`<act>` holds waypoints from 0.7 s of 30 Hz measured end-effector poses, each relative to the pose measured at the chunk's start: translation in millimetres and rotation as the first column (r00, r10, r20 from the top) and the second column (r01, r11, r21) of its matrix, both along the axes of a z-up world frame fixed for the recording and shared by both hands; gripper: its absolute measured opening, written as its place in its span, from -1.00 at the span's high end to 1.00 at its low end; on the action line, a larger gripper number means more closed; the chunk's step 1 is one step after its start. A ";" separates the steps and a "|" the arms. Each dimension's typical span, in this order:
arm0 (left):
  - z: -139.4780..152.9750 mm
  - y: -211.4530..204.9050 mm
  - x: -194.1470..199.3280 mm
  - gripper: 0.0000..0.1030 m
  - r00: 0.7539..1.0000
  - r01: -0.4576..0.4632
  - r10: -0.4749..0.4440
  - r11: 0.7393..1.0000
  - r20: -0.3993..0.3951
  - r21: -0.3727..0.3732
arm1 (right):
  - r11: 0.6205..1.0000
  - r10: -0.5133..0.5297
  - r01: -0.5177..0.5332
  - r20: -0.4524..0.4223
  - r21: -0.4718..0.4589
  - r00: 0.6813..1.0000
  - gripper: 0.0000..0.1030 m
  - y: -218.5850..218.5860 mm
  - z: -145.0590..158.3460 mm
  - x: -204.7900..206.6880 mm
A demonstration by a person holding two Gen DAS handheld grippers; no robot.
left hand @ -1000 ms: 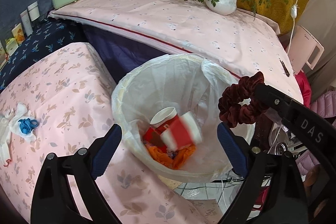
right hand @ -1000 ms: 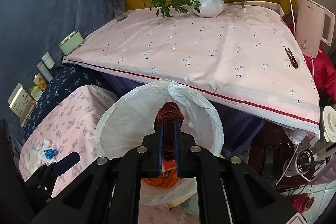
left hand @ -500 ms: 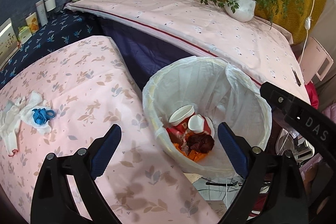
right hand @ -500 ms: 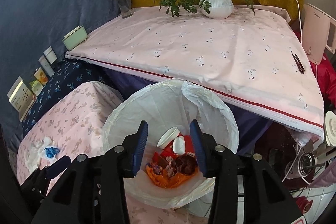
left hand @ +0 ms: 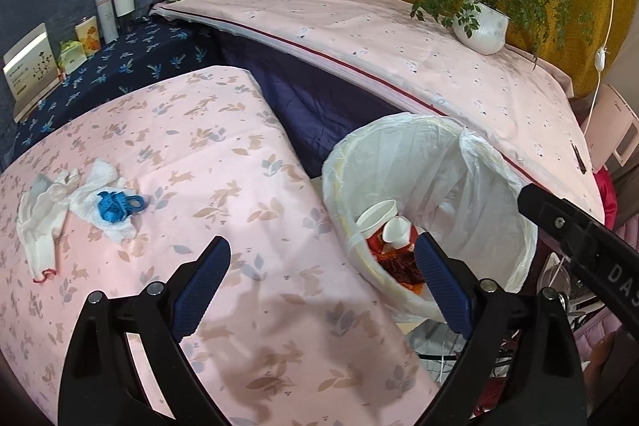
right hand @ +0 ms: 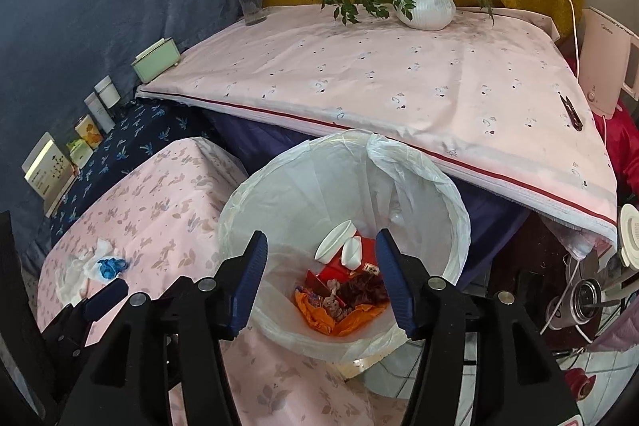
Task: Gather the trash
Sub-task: 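Move both tools back over the remaining items on the table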
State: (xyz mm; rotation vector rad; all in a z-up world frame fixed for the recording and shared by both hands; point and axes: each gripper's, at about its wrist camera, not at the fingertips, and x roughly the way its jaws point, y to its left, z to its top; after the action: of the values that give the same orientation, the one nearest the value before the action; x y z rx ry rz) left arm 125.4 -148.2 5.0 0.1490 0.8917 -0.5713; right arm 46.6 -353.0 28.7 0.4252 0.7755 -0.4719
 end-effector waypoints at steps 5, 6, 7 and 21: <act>0.9 19.8 -1.3 -0.73 0.999 -0.033 0.033 0.999 0.016 0.009 | 1.000 0.014 -0.014 0.002 -0.005 1.000 -0.13 12.9 3.7 -4.6; 0.8 23.7 -1.3 -0.73 0.999 -0.040 0.039 0.999 0.017 0.009 | 1.000 0.016 -0.016 0.002 -0.007 1.000 -0.14 15.4 4.4 -4.9; 0.8 28.1 -1.7 -0.73 0.999 -0.048 0.048 0.999 0.018 0.010 | 1.000 0.020 -0.020 0.002 -0.010 1.000 -0.15 18.5 5.2 -5.3; -3.4 102.0 8.0 -0.73 0.982 -0.186 0.186 0.982 0.022 0.025 | 0.992 0.125 -0.125 -0.017 -0.003 0.992 -0.18 74.0 -5.5 12.0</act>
State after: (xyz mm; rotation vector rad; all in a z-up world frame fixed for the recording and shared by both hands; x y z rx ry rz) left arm 133.4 -46.2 1.5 0.0943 0.8837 -0.3831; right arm 58.5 -279.0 23.2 0.3668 0.8117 -0.3605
